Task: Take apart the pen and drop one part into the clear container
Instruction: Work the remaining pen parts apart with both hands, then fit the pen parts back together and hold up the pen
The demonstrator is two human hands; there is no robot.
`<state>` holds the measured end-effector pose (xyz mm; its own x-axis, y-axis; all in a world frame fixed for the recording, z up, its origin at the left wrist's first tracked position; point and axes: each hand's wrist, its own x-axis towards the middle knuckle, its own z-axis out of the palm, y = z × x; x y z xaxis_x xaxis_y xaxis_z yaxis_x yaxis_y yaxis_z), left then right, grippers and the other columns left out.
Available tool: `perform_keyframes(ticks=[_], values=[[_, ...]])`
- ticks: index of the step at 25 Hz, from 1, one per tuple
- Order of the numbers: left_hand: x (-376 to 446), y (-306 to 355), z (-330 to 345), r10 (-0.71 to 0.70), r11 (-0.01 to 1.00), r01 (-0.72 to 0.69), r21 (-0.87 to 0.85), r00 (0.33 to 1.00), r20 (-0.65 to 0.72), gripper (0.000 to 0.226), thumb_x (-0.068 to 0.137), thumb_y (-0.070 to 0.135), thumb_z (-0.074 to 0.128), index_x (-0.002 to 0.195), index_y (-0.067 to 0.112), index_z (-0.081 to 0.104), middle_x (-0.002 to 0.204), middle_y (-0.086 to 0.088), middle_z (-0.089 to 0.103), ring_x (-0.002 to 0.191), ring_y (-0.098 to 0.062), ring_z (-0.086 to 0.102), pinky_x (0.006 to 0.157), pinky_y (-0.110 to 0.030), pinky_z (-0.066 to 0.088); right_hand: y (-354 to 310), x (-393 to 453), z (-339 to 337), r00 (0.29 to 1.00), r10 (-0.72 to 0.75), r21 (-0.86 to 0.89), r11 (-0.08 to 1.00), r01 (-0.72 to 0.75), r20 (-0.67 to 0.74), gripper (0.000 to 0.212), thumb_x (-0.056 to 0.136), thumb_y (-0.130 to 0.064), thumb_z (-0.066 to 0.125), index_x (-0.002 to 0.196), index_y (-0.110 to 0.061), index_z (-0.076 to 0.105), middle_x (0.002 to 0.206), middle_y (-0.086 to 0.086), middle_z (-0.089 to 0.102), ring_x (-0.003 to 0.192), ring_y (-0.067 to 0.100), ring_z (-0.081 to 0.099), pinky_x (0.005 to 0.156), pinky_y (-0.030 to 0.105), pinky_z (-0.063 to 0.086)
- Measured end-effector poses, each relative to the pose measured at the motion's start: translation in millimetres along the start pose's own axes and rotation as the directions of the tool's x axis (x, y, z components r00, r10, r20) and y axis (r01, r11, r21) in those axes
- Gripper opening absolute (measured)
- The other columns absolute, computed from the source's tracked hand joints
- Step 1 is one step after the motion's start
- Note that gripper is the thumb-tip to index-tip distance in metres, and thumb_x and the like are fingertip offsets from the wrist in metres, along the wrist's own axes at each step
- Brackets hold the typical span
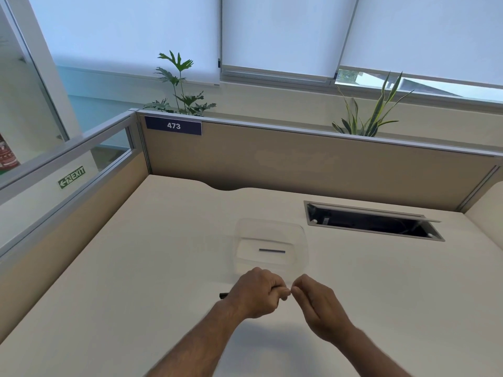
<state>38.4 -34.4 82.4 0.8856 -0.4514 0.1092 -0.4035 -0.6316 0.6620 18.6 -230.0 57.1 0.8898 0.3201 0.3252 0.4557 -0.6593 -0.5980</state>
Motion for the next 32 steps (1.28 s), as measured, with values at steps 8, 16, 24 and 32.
perform_keyframes(ticks=[8,16,24,32], values=[[0,-1,0,0.033,0.997,-0.027,-0.068,0.996,0.087,0.024,0.093,0.022,0.058,0.077,0.015,0.073,0.067,0.006,0.071,0.055,0.001,0.056,0.060,-0.023,0.051,-6,-3,11,0.988,-0.026,0.010,1.000,0.028,-0.152,0.032,0.096,-0.015,0.052,0.065,-0.012,0.046,0.059,-0.007,0.041,0.052,0.009,0.035,0.049,0.023,0.030],[4,-4,8,0.137,0.989,-0.108,0.101,0.930,-0.340,0.014,0.067,0.034,0.080,0.074,0.024,0.074,0.065,0.007,0.071,0.056,-0.004,0.054,0.053,-0.020,0.040,-29,12,14,0.794,0.593,0.513,0.644,-0.568,0.136,0.052,0.104,-0.026,0.045,0.053,-0.020,0.037,0.049,-0.002,0.031,0.041,0.012,0.024,0.044,0.023,0.023],[3,-14,14,0.498,0.833,-0.274,0.481,0.750,-0.436,0.033,0.069,0.003,0.076,0.056,0.019,0.051,0.056,0.004,0.057,0.057,-0.021,0.046,0.049,-0.034,0.034,-48,22,7,0.362,0.705,0.613,-0.130,-0.780,0.610,0.049,0.090,-0.021,0.055,0.045,-0.023,0.036,0.047,-0.006,0.019,0.033,0.010,0.011,0.032,0.012,0.010],[0,-22,17,0.631,0.717,-0.301,0.629,0.662,-0.403,0.032,0.077,0.002,0.071,0.058,0.017,0.050,0.057,0.001,0.053,0.059,-0.022,0.046,0.051,-0.034,0.033,-51,22,6,0.331,0.667,0.590,-0.202,-0.782,0.667,0.045,0.089,-0.022,0.054,0.047,-0.023,0.036,0.045,-0.006,0.023,0.032,0.010,0.013,0.032,0.011,0.012]])
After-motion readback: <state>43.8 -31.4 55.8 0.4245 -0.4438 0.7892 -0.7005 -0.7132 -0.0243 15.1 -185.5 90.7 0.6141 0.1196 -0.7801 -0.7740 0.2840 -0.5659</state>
